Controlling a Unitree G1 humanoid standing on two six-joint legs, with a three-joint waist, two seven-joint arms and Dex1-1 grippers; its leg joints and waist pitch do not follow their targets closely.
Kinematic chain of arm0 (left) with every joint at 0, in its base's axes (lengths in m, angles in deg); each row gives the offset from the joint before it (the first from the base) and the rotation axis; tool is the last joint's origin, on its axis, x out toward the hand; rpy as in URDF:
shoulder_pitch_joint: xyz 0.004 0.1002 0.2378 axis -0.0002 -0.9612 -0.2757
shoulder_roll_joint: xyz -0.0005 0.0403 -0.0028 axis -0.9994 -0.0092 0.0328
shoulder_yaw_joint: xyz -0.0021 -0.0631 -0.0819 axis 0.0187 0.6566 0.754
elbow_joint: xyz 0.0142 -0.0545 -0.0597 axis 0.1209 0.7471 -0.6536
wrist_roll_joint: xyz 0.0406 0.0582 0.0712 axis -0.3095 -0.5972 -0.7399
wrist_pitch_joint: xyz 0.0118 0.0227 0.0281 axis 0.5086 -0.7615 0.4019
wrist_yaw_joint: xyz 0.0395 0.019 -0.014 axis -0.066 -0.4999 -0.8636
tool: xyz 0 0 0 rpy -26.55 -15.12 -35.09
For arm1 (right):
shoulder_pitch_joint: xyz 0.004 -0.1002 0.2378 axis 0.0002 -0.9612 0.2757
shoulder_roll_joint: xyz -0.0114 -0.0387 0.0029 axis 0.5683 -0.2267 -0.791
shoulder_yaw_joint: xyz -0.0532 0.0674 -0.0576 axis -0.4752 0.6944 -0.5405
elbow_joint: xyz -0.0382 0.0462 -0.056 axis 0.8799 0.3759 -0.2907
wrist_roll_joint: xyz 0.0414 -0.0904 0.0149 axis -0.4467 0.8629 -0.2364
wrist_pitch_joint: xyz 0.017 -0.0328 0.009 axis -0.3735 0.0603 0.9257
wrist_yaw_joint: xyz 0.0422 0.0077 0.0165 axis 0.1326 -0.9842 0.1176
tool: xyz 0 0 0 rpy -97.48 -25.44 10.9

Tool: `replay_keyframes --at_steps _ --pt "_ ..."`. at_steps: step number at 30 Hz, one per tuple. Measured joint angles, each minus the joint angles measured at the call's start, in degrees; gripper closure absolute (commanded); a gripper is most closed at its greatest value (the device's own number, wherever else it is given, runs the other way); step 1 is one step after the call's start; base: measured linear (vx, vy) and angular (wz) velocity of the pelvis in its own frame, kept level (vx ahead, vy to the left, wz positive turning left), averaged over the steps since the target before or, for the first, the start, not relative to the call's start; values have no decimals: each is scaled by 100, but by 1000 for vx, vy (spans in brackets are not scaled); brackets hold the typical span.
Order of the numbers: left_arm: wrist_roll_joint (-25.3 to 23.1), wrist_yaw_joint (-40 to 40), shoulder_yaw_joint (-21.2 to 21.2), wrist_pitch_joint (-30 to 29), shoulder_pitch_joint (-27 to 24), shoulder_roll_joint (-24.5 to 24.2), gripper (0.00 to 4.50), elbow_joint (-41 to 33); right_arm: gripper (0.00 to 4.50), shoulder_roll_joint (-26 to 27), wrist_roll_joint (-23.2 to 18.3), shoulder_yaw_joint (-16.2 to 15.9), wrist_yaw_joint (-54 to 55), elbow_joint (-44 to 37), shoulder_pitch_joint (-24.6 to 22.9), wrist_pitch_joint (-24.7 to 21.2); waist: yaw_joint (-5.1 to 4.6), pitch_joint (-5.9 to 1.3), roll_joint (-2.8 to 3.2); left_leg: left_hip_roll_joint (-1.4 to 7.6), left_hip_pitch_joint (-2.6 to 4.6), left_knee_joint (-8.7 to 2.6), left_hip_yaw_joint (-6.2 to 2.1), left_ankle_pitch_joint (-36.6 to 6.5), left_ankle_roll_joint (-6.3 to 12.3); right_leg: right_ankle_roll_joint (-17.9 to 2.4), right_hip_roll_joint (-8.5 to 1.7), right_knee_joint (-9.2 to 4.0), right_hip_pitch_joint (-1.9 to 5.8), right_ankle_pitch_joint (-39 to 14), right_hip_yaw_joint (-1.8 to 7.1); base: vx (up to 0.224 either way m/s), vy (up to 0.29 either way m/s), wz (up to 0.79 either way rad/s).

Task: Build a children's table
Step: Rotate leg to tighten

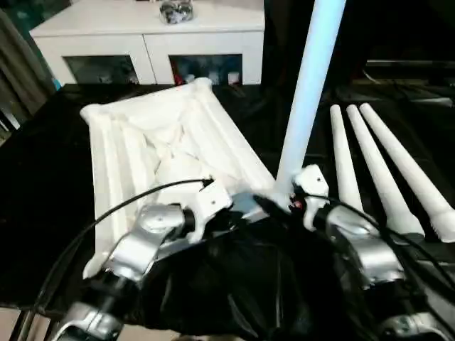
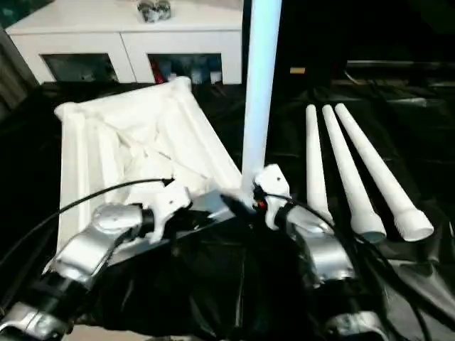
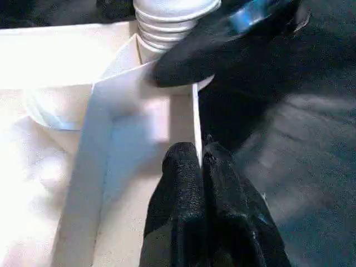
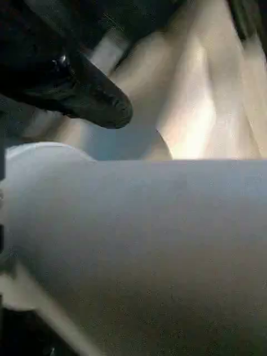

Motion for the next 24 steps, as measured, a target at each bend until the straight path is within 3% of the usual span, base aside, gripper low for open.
replay_keyframes --at_steps 8,9,15,20,24 --pt "93 635 -76 268 -12 -365 450 25 75 -595 -285 -199 -1213 -382 -168 -170 90 0 -3 3 8 7 0 0 -1 0 0 9 6 0 0 0 0 0" --pt "112 688 -79 295 -4 -400 450 53 99 -626 -289 -215 -1310 -406 -167 -189 90 0 -3 2 8 8 0 0 -1 0 0 9 6 0 0 0 0 0" --pt "154 912 -84 417 5 -481 450 113 145 -721 -335 -232 -1562 -449 -161 -256 99 -1 -4 2 7 8 0 1 1 0 0 8 6 0 0 0 0 0" --pt "157 944 -86 430 5 -497 450 119 173 -714 -341 -248 -1567 -462 -174 -258 99 -1 -4 3 8 8 0 17 27 0 0 9 6 0 -1 0 0 0" --pt "67 632 -24 357 3 -375 450 151 177 -304 -271 -50 -929 -339 -250 -220 70 -6 -12 4 23 8 0 12 17 -3 0 16 15 2 -1 0 0 0"
